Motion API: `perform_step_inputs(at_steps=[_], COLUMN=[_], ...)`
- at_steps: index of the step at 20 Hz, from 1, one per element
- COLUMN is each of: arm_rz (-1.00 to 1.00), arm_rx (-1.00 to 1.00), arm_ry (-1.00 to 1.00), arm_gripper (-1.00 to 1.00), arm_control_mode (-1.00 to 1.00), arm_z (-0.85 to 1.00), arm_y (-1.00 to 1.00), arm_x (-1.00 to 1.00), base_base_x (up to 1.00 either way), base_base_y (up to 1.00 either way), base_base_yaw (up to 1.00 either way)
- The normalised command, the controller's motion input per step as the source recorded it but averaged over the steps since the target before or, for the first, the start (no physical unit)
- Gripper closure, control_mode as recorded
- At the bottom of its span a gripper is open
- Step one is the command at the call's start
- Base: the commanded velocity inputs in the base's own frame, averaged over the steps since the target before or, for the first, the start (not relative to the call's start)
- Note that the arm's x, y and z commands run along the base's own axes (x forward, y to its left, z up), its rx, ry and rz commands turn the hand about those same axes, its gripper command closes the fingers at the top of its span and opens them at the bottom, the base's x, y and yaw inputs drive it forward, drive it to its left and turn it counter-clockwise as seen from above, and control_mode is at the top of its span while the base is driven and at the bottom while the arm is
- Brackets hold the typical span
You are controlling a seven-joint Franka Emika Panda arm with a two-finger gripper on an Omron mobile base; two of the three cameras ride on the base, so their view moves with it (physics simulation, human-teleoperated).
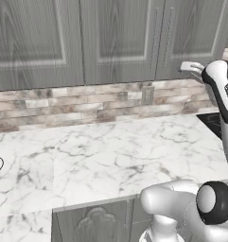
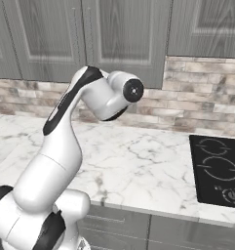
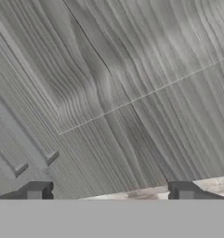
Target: Close all open cabinet doors.
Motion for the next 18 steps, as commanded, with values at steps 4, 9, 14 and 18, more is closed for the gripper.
perform_step_inputs(at_steps=[4, 9, 14, 18], arm_rz=[-0.07, -0.10, -0.07, -0.05], arm_rx=[0.00, 0.00, -0.05, -0.12], arm_ry=[0.11, 0.21, 0.30, 0.29], arm_gripper=[-1.00, -1.00, -1.00, -1.00], arm_control_mode=[-1.00, -1.00, -1.00, -1.00], arm_z=[0.01, 0.00, -0.16, -0.28], arm_y=[-0.02, -0.03, -0.01, -0.02], arm_x=[-0.97, -1.00, -1.00, -1.00], base_base_x=[0.00, 0.00, 0.00, 0.00], base_base_y=[0.00, 0.00, 0.00, 0.00], base_base_yaw=[0.00, 0.00, 0.00, 0.00])
